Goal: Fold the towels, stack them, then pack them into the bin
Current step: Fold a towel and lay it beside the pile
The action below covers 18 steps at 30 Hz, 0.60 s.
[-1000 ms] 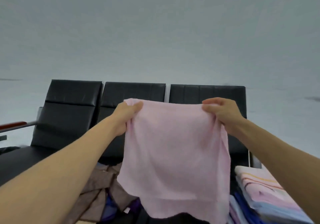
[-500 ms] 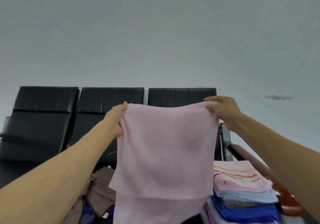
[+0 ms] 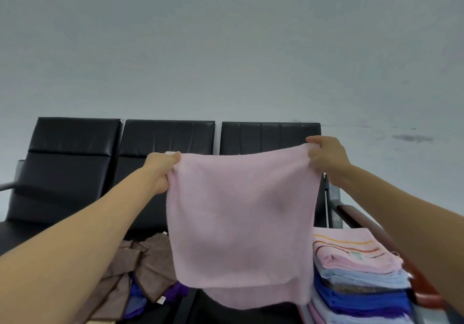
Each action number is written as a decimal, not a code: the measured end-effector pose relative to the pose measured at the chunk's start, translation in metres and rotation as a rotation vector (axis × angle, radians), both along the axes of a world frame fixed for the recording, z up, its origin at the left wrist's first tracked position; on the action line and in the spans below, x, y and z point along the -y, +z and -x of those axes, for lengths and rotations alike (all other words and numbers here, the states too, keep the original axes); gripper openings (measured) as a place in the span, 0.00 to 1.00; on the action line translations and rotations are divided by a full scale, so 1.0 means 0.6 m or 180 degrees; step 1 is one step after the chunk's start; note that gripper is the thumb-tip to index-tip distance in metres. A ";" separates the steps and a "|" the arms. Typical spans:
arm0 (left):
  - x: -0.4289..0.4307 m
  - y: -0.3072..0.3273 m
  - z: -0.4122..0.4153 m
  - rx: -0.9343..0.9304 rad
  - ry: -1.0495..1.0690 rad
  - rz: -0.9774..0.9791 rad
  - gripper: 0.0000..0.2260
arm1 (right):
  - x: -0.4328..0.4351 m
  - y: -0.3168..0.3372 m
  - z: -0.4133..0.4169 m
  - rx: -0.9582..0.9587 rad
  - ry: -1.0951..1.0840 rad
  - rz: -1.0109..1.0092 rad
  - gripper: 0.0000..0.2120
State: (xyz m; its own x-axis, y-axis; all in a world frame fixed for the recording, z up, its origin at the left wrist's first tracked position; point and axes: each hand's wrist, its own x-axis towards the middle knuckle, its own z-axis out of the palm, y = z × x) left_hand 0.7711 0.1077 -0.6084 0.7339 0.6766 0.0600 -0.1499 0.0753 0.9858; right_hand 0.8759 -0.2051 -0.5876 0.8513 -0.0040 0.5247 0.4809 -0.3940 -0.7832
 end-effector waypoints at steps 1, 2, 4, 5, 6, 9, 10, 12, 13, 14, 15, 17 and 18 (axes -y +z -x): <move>-0.001 0.000 0.001 0.0030 -0.0078 0.0068 0.16 | -0.001 0.001 0.000 -0.0014 0.0023 0.0006 0.25; -0.004 0.000 0.003 0.0058 -0.0147 0.0128 0.14 | -0.002 0.002 0.000 -0.0006 0.0047 -0.0010 0.26; -0.006 -0.004 0.004 0.0073 -0.0263 0.0236 0.12 | -0.004 0.004 0.003 0.0079 0.0044 -0.0063 0.27; -0.007 -0.006 0.004 0.0086 -0.0298 0.0307 0.12 | -0.005 0.004 0.004 0.0132 0.0029 -0.0098 0.26; -0.008 -0.009 0.004 0.0103 -0.0335 0.0404 0.12 | -0.006 0.004 0.005 0.0168 0.0017 -0.0138 0.25; -0.015 -0.014 0.000 0.0062 -0.0361 0.0791 0.14 | -0.008 0.001 0.003 0.0226 0.0012 -0.0311 0.22; -0.016 -0.016 -0.001 0.0033 -0.0376 0.0882 0.15 | -0.009 0.001 0.001 0.0209 0.0007 -0.0395 0.21; -0.013 -0.021 -0.002 0.0065 -0.0405 0.0956 0.10 | -0.012 -0.001 -0.003 0.0134 -0.0015 -0.0575 0.20; -0.007 -0.023 -0.002 0.0125 -0.0422 0.0985 0.08 | -0.013 -0.001 -0.004 0.0084 -0.0012 -0.0699 0.18; -0.002 -0.024 0.000 0.0173 -0.0464 0.0999 0.07 | -0.014 -0.001 -0.006 0.0027 0.0009 -0.0845 0.14; 0.000 -0.026 -0.002 0.0201 -0.0490 0.0965 0.06 | -0.014 -0.002 -0.007 -0.0014 0.0035 -0.0983 0.11; -0.001 -0.028 -0.008 0.0254 -0.0507 0.0883 0.08 | -0.014 -0.004 -0.009 -0.0036 0.0055 -0.1135 0.05; -0.003 -0.030 -0.015 0.0240 -0.0426 0.0802 0.12 | -0.013 -0.005 -0.011 -0.0015 0.0034 -0.1144 0.04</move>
